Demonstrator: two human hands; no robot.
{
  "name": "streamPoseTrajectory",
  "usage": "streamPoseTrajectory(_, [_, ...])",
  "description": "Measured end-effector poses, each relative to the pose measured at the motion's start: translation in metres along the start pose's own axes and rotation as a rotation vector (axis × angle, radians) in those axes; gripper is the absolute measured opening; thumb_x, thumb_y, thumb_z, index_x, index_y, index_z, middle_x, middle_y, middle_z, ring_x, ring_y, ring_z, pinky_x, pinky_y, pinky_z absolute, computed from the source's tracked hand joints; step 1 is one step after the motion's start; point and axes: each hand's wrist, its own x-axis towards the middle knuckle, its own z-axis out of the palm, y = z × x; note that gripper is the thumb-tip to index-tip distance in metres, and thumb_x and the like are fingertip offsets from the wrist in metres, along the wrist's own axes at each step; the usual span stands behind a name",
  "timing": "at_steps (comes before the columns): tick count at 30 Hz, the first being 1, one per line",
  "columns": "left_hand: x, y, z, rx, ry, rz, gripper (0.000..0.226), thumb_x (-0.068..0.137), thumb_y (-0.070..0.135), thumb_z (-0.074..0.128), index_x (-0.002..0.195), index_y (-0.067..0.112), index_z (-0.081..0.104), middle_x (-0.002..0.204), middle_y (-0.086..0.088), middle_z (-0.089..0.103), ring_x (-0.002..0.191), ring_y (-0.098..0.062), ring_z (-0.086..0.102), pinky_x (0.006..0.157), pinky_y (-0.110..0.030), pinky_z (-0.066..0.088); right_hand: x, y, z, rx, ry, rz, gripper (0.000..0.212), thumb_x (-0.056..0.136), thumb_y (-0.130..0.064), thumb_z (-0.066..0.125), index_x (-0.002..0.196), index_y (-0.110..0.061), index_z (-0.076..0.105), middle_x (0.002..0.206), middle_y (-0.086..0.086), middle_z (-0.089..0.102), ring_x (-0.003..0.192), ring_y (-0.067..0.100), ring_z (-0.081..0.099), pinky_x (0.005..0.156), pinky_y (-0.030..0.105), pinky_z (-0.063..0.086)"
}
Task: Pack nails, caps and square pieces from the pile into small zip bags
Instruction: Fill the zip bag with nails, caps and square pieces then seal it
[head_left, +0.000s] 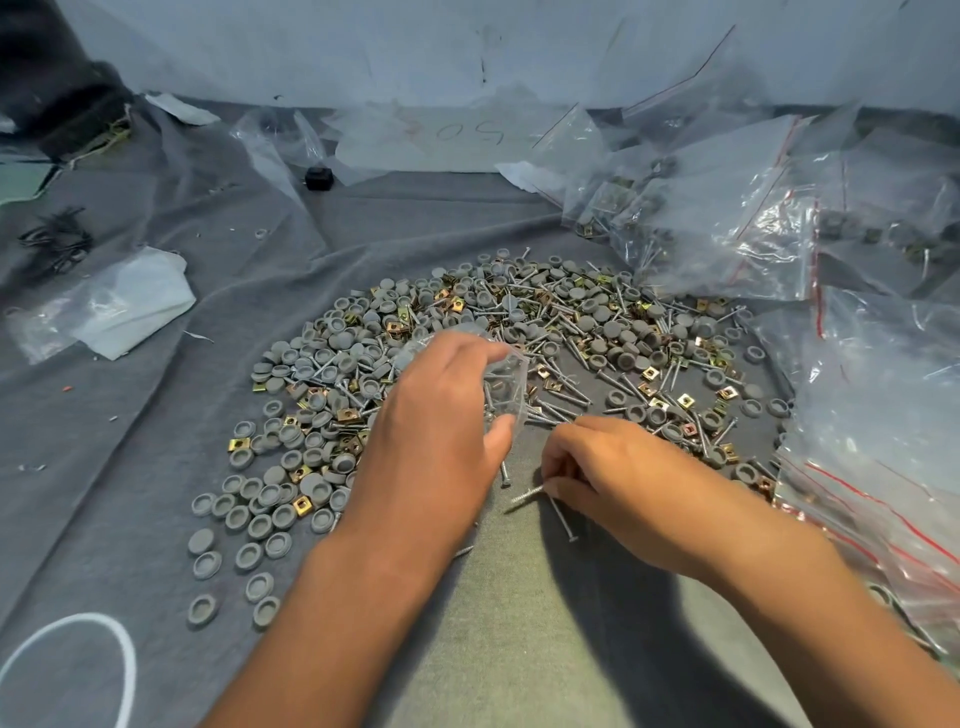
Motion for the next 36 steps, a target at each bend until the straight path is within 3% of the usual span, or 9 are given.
streamPoseTrajectory(8, [0.000, 0.000, 0.000, -0.004, -0.004, -0.009, 0.058, 0.081, 0.024, 0.080, 0.134, 0.025, 0.056, 0.126, 0.015, 0.054, 0.106, 0.009, 0.040, 0.097, -0.009, 0.029, 0.000, 0.006, 0.002, -0.139, 0.053, -0.046, 0.010, 0.102, -0.040, 0.051, 0.110, -0.034, 0.050, 0.100, -0.015, 0.050, 0.092, 0.009, 0.044, 0.078, 0.027, 0.045])
streamPoseTrajectory(12, [0.000, 0.000, 0.000, -0.002, -0.008, -0.002, 0.059, 0.081, 0.025, 0.080, 0.134, 0.025, 0.056, 0.126, 0.014, 0.054, 0.107, 0.007, 0.042, 0.099, -0.012, 0.031, 0.003, 0.010, -0.009, 0.014, 0.050, -0.018, 0.008, 0.099, -0.033, 0.057, 0.097, -0.036, 0.049, 0.091, -0.020, 0.053, 0.082, -0.001, 0.050, 0.072, 0.014, 0.038])
streamPoseTrajectory(15, [0.001, 0.000, 0.000, 0.005, -0.012, 0.000, 0.059, 0.081, 0.027, 0.079, 0.134, 0.026, 0.054, 0.127, 0.015, 0.053, 0.108, 0.008, 0.041, 0.099, -0.011, 0.030, 0.003, 0.010, -0.022, 0.183, 0.172, 0.050, 0.011, 0.092, -0.031, 0.064, 0.089, -0.036, 0.055, 0.082, -0.017, 0.060, 0.073, -0.003, 0.057, 0.064, 0.010, 0.043])
streamPoseTrajectory(20, [0.001, 0.000, 0.001, -0.004, -0.022, 0.010, 0.060, 0.082, 0.026, 0.079, 0.136, 0.027, 0.053, 0.129, 0.016, 0.051, 0.114, 0.004, 0.045, 0.103, -0.014, 0.029, -0.001, 0.000, -0.034, 0.400, 0.409, -0.093, 0.013, 0.085, -0.018, 0.073, 0.086, -0.029, 0.066, 0.076, -0.012, 0.066, 0.070, 0.009, 0.064, 0.063, 0.019, 0.052])
streamPoseTrajectory(23, [0.001, 0.000, 0.002, -0.016, -0.022, 0.019, 0.060, 0.082, 0.024, 0.079, 0.136, 0.027, 0.053, 0.129, 0.016, 0.051, 0.118, 0.001, 0.047, 0.105, -0.016, 0.032, 0.000, -0.004, -0.034, 0.308, 0.548, -0.192, 0.009, 0.083, -0.014, 0.071, 0.090, -0.018, 0.068, 0.081, -0.012, 0.063, 0.072, 0.008, 0.062, 0.066, 0.023, 0.054])
streamPoseTrajectory(25, [0.001, 0.000, 0.003, -0.026, -0.019, 0.022, 0.061, 0.082, 0.023, 0.080, 0.137, 0.026, 0.053, 0.130, 0.016, 0.051, 0.119, 0.000, 0.048, 0.105, -0.015, 0.032, 0.002, -0.007, -0.033, 0.147, 0.622, -0.260, 0.009, 0.083, -0.008, 0.073, 0.089, -0.012, 0.068, 0.083, -0.009, 0.060, 0.073, 0.003, 0.055, 0.067, 0.015, 0.048])
streamPoseTrajectory(27, [0.001, 0.001, 0.003, -0.030, -0.017, 0.028, 0.062, 0.081, 0.022, 0.081, 0.137, 0.025, 0.054, 0.130, 0.014, 0.052, 0.120, -0.001, 0.048, 0.107, -0.016, 0.032, 0.005, -0.011, -0.029, 0.035, 0.632, -0.311, 0.008, 0.086, -0.005, 0.073, 0.090, -0.010, 0.069, 0.086, -0.006, 0.058, 0.073, 0.006, 0.052, 0.069, 0.012, 0.044])
streamPoseTrajectory(32, [0.002, 0.003, 0.003, -0.059, -0.003, 0.037, 0.060, 0.079, 0.012, 0.081, 0.134, 0.018, 0.058, 0.129, 0.007, 0.056, 0.120, -0.009, 0.054, 0.106, -0.031, 0.045, 0.011, -0.021, -0.018, -0.009, 0.595, -0.366, 0.005, 0.093, -0.008, 0.068, 0.097, -0.009, 0.070, 0.092, 0.001, 0.062, 0.077, 0.020, 0.061, 0.068, 0.037, 0.055])
streamPoseTrajectory(36, [0.002, 0.002, 0.005, -0.052, 0.013, 0.034, 0.056, 0.080, 0.011, 0.081, 0.131, 0.020, 0.060, 0.126, 0.009, 0.056, 0.117, -0.008, 0.054, 0.102, -0.026, 0.046, 0.016, -0.020, -0.012, 0.064, 0.611, -0.315, 0.013, 0.087, -0.011, 0.077, 0.098, -0.010, 0.073, 0.093, -0.001, 0.070, 0.081, 0.017, 0.068, 0.072, 0.037, 0.058])
